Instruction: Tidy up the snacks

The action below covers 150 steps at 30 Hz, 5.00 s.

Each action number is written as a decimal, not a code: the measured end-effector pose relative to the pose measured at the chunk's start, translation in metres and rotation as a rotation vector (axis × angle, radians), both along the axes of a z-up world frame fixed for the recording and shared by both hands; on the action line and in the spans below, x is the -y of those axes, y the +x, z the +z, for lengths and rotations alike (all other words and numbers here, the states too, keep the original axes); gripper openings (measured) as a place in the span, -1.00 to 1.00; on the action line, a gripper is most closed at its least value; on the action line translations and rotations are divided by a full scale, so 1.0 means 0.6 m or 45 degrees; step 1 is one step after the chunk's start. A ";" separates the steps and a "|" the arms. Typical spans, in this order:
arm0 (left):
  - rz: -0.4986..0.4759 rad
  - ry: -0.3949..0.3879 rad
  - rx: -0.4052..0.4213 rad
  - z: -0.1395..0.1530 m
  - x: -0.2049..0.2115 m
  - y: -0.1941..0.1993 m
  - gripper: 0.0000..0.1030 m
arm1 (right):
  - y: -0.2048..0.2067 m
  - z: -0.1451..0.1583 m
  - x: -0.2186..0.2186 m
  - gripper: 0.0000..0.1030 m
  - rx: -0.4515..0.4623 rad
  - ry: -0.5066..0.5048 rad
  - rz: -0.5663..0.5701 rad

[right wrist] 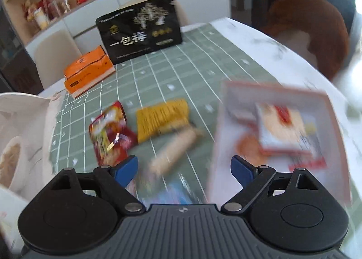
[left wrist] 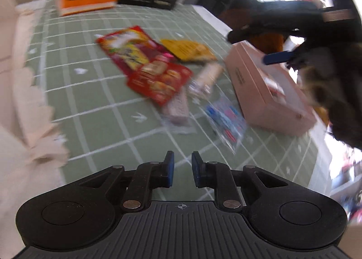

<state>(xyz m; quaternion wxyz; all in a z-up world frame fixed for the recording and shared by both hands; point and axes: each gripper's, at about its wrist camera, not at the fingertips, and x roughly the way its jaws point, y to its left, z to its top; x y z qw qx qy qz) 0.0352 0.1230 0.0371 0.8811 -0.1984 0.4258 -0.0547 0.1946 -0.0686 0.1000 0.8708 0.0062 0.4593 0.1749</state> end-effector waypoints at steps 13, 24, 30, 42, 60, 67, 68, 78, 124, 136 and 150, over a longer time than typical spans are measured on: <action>0.206 -0.172 -0.009 -0.011 -0.077 0.006 -0.59 | 0.211 -0.128 -0.184 0.70 -0.114 -0.294 0.125; 0.208 -0.166 0.000 -0.006 -0.073 0.004 -0.59 | 0.045 -0.120 -0.093 0.40 -0.296 -0.034 0.199; 0.209 -0.106 0.016 0.011 -0.058 -0.007 -0.59 | -0.063 -0.115 -0.061 0.37 -0.298 0.013 0.257; -0.032 -0.007 -0.002 0.031 0.060 -0.002 -0.59 | -0.216 -0.093 0.064 0.53 -0.043 -0.118 0.228; -0.384 0.128 0.081 0.040 0.228 0.025 -0.58 | -0.311 -0.135 0.240 0.72 -0.024 -0.308 0.074; -0.716 0.411 0.112 0.011 0.331 0.038 -0.44 | -0.300 -0.143 0.289 0.78 -0.061 -0.229 -0.059; -0.733 0.445 0.126 0.009 0.338 0.036 -0.38 | -0.298 -0.145 0.296 0.79 -0.073 -0.198 -0.075; -0.631 0.439 0.022 -0.018 0.317 0.056 -0.32 | -0.295 -0.154 0.276 0.89 -0.097 -0.159 -0.065; -0.235 0.106 -0.140 -0.015 0.195 0.016 -0.34 | -0.265 -0.162 0.244 1.00 -0.115 -0.214 -0.109; -0.231 0.087 -0.136 -0.016 0.190 0.012 -0.34 | -0.241 -0.159 0.205 1.00 -0.045 -0.240 -0.076; -0.238 0.096 -0.141 -0.016 0.193 0.013 -0.34 | -0.199 -0.154 0.183 0.88 -0.008 -0.279 -0.039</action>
